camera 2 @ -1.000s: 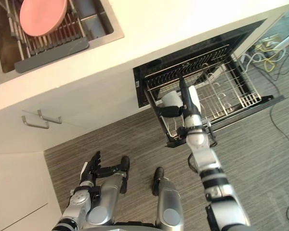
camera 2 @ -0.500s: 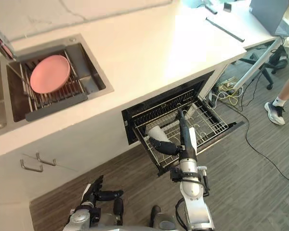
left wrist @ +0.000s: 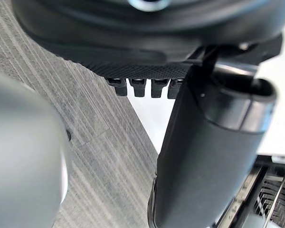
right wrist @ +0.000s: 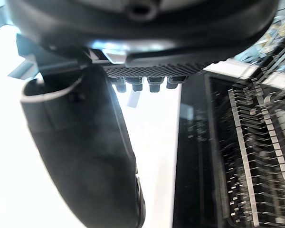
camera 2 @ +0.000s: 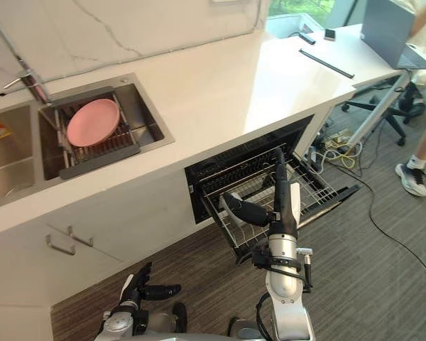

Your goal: Walk over to the sink, pick up the cup, carry it to the dishwasher, place the cup inside the dishwasher, then close the dishwasher door

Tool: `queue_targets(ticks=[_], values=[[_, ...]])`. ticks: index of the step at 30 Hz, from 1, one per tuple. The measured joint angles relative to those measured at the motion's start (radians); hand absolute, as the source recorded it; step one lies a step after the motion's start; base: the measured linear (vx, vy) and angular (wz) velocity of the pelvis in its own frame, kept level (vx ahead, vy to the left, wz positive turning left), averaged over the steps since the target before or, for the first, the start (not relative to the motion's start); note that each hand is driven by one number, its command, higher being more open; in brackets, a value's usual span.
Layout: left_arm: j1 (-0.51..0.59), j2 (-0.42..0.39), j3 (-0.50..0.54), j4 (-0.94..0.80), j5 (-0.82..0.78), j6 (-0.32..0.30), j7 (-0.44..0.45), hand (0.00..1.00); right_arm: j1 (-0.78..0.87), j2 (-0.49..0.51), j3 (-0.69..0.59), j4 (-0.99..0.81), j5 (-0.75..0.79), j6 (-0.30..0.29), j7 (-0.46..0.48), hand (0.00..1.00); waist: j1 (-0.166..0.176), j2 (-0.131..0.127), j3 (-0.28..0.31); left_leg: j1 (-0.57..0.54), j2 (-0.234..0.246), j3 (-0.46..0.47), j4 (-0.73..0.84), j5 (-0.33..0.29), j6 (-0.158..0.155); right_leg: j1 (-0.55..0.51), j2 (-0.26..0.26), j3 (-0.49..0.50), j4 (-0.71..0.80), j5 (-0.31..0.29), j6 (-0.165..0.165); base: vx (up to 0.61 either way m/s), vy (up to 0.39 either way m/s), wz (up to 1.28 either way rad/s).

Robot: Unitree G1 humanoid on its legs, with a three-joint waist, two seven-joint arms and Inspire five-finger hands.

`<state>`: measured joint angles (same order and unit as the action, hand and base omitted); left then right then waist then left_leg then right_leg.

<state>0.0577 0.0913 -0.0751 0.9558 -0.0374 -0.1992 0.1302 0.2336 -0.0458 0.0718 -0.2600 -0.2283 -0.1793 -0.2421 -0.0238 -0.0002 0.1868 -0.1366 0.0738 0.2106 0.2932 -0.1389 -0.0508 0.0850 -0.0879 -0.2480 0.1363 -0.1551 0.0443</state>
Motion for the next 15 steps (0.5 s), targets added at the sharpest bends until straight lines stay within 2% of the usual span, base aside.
queue_targets(ticks=[2, 3, 4, 7, 8, 10, 12, 13, 14, 15], values=[[0.0, 0.003, -0.001, 0.004, 0.0, -0.001, 0.001, 1.0, -0.006, -0.01, 0.003, -0.016, 0.0, -0.001, -0.004, 1.0, 0.008, -0.003, -0.005, 0.006, 0.022, 0.079, -0.021, 0.004, 0.009, 0.002, -0.011, -0.02, -0.002, 0.001, 0.002, -0.05, 0.027, 0.45], [-0.002, 0.004, -0.006, 0.009, 0.0, -0.001, 0.002, 1.0, -0.019, -0.015, 0.003, -0.022, 0.0, -0.006, -0.014, 1.0, 0.007, -0.002, -0.006, 0.015, 0.025, 0.118, -0.059, 0.04, 0.027, 0.006, -0.021, -0.046, -0.005, 0.004, 0.008, 0.03, 0.051, 0.59], [-0.004, 0.005, -0.014, 0.014, 0.0, -0.001, 0.006, 1.0, -0.046, -0.021, 0.003, -0.019, 0.0, -0.006, -0.02, 1.0, 0.012, -0.004, -0.005, 0.023, 0.008, 0.121, -0.105, 0.076, 0.043, 0.004, -0.032, -0.063, -0.011, 0.007, 0.014, 0.03, 0.061, 0.49], [-0.003, 0.009, -0.015, 0.026, 0.0, 0.0, 0.022, 1.0, -0.094, -0.024, 0.005, -0.018, -0.001, -0.008, -0.027, 1.0, 0.025, -0.007, -0.007, 0.053, -0.041, 0.106, -0.213, 0.123, 0.065, 0.011, -0.057, -0.1, -0.035, 0.015, 0.028, 0.06, 0.058, 0.34], [-0.001, 0.011, -0.015, 0.026, 0.0, 0.0, 0.023, 1.0, -0.099, -0.026, 0.002, -0.018, -0.001, -0.008, -0.028, 1.0, 0.027, -0.007, -0.007, 0.056, -0.049, 0.099, -0.221, 0.127, 0.067, 0.017, -0.062, -0.111, -0.038, 0.015, 0.032, 0.14, 0.08, 0.5], [0.0, 0.015, -0.02, 0.026, 0.001, 0.001, 0.024, 1.0, -0.109, -0.028, -0.013, -0.012, -0.003, -0.008, -0.03, 1.0, 0.036, -0.011, -0.009, 0.069, -0.08, 0.098, -0.233, 0.116, 0.079, 0.028, -0.096, -0.139, -0.019, -0.008, 0.061, 0.15, 0.103, 0.38], [0.001, 0.022, -0.021, 0.03, 0.005, 0.0, 0.022, 1.0, -0.118, -0.03, -0.028, 0.02, -0.011, -0.008, -0.031, 1.0, 0.03, -0.022, -0.007, 0.106, -0.125, 0.101, -0.244, 0.094, 0.096, 0.025, -0.169, -0.164, 0.104, -0.073, 0.091, 0.16, 0.126, 0.37], [0.002, 0.022, -0.02, 0.031, 0.006, 0.0, 0.023, 1.0, -0.121, -0.036, -0.029, 0.035, -0.011, -0.006, -0.033, 1.0, 0.03, -0.023, -0.007, 0.12, -0.136, 0.097, -0.248, 0.088, 0.101, 0.013, -0.191, -0.167, 0.164, -0.086, 0.088, 0.19, 0.181, 0.26], [0.008, 0.021, -0.017, 0.031, 0.004, 0.0, 0.024, 1.0, -0.128, -0.045, -0.026, 0.065, -0.018, 0.004, -0.032, 1.0, 0.03, -0.022, -0.008, 0.154, -0.152, 0.089, -0.261, 0.084, 0.105, -0.04, -0.241, -0.165, 0.339, -0.098, 0.068, 0.24, 0.215, 0.25], [0.015, 0.029, -0.023, 0.024, 0.004, 0.0, 0.024, 1.0, -0.135, -0.043, -0.021, 0.095, -0.042, 0.011, -0.028, 1.0, 0.031, -0.045, -0.015, 0.188, -0.178, 0.07, -0.268, 0.072, 0.121, -0.132, -0.302, -0.125, 0.565, -0.085, 0.015, 0.16, 0.142, 0.23]])
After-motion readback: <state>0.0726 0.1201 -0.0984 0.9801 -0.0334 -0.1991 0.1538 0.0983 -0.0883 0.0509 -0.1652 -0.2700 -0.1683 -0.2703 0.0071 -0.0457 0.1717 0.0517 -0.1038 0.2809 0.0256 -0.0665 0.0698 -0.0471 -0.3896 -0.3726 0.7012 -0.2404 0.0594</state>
